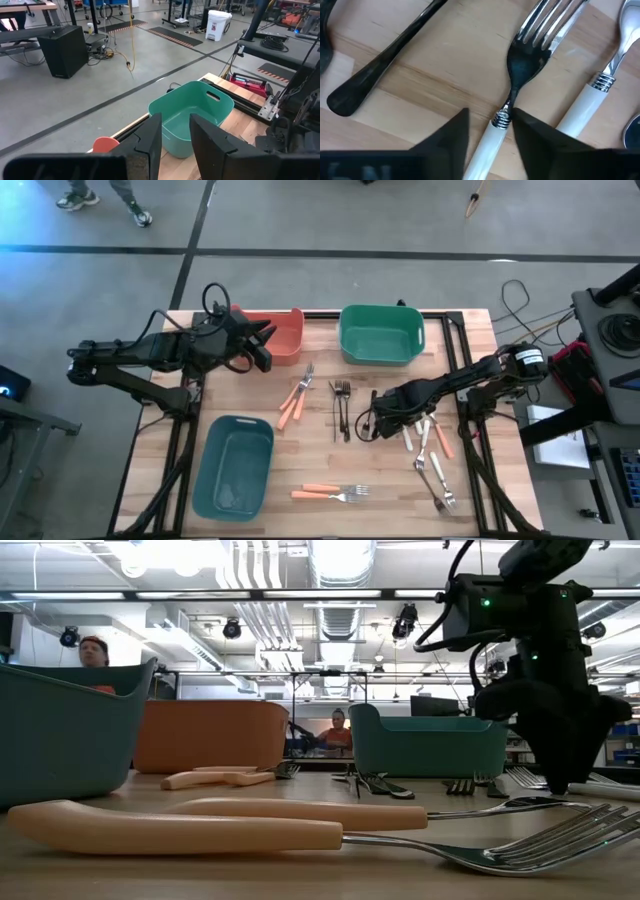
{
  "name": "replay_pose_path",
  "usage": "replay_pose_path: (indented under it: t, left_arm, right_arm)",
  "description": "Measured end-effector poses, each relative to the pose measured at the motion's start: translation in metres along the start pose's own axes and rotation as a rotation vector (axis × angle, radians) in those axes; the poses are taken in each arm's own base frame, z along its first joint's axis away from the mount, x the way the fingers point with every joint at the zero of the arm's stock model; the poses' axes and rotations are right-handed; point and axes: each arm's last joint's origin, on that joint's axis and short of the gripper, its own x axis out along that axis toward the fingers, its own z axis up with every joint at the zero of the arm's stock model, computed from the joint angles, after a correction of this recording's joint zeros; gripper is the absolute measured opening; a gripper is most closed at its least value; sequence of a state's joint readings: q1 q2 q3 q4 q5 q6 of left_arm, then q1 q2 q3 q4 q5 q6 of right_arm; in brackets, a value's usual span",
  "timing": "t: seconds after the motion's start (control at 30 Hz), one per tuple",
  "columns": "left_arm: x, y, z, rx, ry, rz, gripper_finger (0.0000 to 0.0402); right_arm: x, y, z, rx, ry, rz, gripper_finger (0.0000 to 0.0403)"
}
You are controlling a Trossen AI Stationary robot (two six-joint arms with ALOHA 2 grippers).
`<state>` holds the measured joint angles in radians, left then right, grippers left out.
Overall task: Sort silverware by color (type)
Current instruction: Put the white fork into the green bin
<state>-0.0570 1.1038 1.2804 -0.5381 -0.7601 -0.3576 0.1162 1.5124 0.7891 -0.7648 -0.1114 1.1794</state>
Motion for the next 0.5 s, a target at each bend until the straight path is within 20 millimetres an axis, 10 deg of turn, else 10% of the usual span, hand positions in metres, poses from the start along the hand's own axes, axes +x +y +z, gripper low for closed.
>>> replay_pose_path:
  t: [0.2, 0.5]
  left_arm:
    - [0.0, 0.0, 0.0, 0.0, 0.0, 0.0, 0.0084]
    - [0.0, -0.0001, 0.0002, -0.001, -0.001, 0.0, 0.0084]
  right_arm:
    - [0.0001, -0.0002, 0.0001, 0.015, 0.006, 0.001, 0.003]
    - [-0.0032, -0.001, -0.0006, 0.024, -0.003, 0.016, 0.0024]
